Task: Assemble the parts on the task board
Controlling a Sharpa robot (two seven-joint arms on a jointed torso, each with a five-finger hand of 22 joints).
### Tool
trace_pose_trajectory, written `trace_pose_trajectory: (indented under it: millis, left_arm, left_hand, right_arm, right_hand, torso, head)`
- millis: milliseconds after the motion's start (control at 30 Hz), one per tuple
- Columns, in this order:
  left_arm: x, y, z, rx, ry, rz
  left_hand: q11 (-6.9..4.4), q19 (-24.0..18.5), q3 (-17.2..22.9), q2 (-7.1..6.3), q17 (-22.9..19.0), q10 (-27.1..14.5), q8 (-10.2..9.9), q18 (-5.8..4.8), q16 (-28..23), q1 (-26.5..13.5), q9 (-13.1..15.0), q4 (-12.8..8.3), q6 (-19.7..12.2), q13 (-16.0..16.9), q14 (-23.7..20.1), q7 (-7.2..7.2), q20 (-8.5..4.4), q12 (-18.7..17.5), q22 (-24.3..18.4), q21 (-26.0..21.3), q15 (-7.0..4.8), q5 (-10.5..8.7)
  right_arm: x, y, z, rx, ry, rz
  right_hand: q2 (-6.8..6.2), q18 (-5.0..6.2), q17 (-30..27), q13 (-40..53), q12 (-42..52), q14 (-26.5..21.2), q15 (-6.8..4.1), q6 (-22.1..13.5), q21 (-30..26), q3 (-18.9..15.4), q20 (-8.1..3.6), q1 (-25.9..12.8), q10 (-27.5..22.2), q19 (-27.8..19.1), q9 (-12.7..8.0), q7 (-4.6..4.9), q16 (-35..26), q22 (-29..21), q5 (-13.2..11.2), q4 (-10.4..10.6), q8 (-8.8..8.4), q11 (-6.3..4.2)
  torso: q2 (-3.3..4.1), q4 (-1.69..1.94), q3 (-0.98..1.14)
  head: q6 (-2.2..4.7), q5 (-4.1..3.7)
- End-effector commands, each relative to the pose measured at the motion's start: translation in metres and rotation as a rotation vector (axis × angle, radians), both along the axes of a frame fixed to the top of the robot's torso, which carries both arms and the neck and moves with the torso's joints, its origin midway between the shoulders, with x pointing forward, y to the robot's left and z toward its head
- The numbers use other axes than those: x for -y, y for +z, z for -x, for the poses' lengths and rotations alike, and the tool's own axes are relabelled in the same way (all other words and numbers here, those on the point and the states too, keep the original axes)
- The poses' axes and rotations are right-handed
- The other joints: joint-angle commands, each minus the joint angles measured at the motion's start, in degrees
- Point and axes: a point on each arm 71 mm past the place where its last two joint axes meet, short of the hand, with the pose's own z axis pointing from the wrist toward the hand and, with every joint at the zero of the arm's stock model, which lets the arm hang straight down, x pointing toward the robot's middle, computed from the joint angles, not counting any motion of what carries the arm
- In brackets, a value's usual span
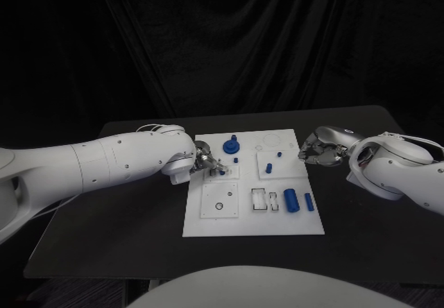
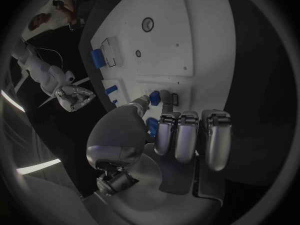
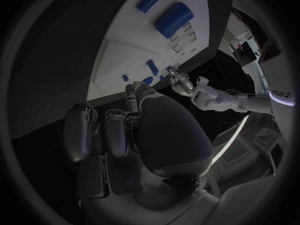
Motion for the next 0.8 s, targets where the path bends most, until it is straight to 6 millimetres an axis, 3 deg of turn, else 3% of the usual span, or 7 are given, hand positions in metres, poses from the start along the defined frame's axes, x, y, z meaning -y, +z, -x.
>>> trace_pose_trajectory:
  millis: [33, 200, 367, 433, 700, 800]
  left_arm:
    - [-0.001, 0.016, -0.007, 0.111, 0.01, 0.022]
    - [-0.005, 0.035, -0.013, 0.169, 0.017, 0.044]
    - [-0.012, 0.054, -0.02, 0.221, 0.032, 0.055]
    - [-0.016, 0.06, -0.023, 0.233, 0.038, 0.052]
    - [-0.035, 0.066, -0.036, 0.212, 0.068, -0.001]
    - [-0.041, 0.064, -0.04, 0.192, 0.071, -0.023]
  left_hand:
    - [-0.5, 5.84, -0.42, -0.01, 15.09, 5.95, 0.28, -0.32, -0.25, 0.6, 0.23, 0.08, 0.0, 15.09, 5.95, -0.42, -0.45, 0.2, 15.09, -0.19, -0.49, 0.36]
    - [-0.78, 5.84, -0.7, 0.16, 15.09, 5.95, 0.87, -0.32, -0.25, 1.08, 1.17, 0.45, 0.45, 15.09, 5.95, -0.73, -0.75, 0.2, 15.09, -0.19, -0.75, 0.78]
    - [-1.11, 5.84, -0.73, 0.14, 15.09, 5.95, 1.15, -0.32, -0.25, 2.23, 1.86, 0.29, 0.78, 15.09, 5.95, -1.07, -1.08, 0.2, 15.09, -0.19, -1.05, 1.56]
    - [-1.18, 5.84, -0.75, 0.14, 15.09, 5.95, 1.16, -0.32, -0.25, 2.47, 1.99, 0.32, 0.87, 15.09, 5.95, -1.15, -1.16, 0.2, 15.09, -0.19, -1.13, 1.86]
    - [-1.24, 5.84, -0.77, 0.27, 15.09, 5.95, 1.03, -0.32, -0.25, 2.55, 2.01, 0.5, 0.89, 15.09, 5.95, -1.19, -1.25, 0.2, 15.09, -0.19, -1.2, 2.04]
    - [-1.39, 5.84, -0.3, 0.44, 15.09, 5.95, -0.19, -0.32, -0.25, 4.25, 1.64, 0.13, 0.57, 15.09, 5.95, -1.31, -1.49, 0.2, 15.09, -0.19, -1.41, 3.22]
  right_arm:
    - [0.001, 0.002, 0.0, 0.029, -0.009, -0.016]
    - [0.002, 0.002, 0.0, 0.029, -0.011, -0.016]
    - [0.002, 0.002, 0.0, 0.029, -0.011, -0.015]
    - [0.001, 0.002, 0.0, 0.028, -0.011, -0.015]
    - [-0.001, 0.001, -0.001, 0.025, -0.005, -0.013]
    - [-0.001, 0.001, -0.001, 0.023, -0.004, -0.013]
  right_hand:
    - [0.1, 0.49, 6.64, 8.48, -0.01, 4.35, -0.47, -0.24, 0.42, 0.34, -0.31, -0.26, 1.65, 1.1, 0.06, -0.14, -0.11, 11.21, 0.4, 0.13, -0.27, -0.44]
    - [0.1, 0.5, 6.57, 8.45, -0.03, 4.34, -0.48, -0.22, 0.36, 0.32, -0.31, -0.34, 1.65, 1.08, 0.08, -0.15, -0.15, 11.19, 0.42, 0.18, -0.27, -0.44]
    - [0.1, 0.5, 6.57, 8.45, -0.03, 4.34, -0.48, -0.22, 0.36, 0.32, -0.31, -0.34, 1.65, 1.08, 0.08, -0.15, -0.15, 11.19, 0.42, 0.18, -0.27, -0.44]
    - [0.1, 0.5, 6.57, 8.45, -0.03, 4.34, -0.48, -0.22, 0.36, 0.32, -0.31, -0.34, 1.65, 1.08, 0.08, -0.15, -0.15, 11.19, 0.42, 0.18, -0.27, -0.44]
    - [0.1, 0.5, 6.57, 8.45, -0.03, 4.34, -0.48, -0.22, 0.36, 0.32, -0.31, -0.34, 1.65, 1.08, 0.08, -0.15, -0.15, 11.19, 0.42, 0.18, -0.27, -0.44]
    - [0.1, 0.52, 6.57, 8.35, -0.08, 4.34, -0.48, -0.23, 0.28, 0.31, -0.32, -0.44, 1.6, 1.05, 0.1, -0.16, -0.16, 11.17, 0.44, 0.24, -0.27, -0.46]
  torso:
    - [-0.03, 0.04, 0.0]
    - [-0.02, 0.08, -0.01]
    - [-0.03, -0.04, 0.11]
    - [0.03, 0.03, 0.05]
    - [0.04, -0.03, 0.04]
    - [0.07, -0.06, 0.05]
  head:
    - [0.01, -0.17]
    - [0.01, -0.33]
    - [0.01, -0.37]
    - [0.01, -0.38]
    - [0.01, 0.01]
    - [0.01, 0.04]
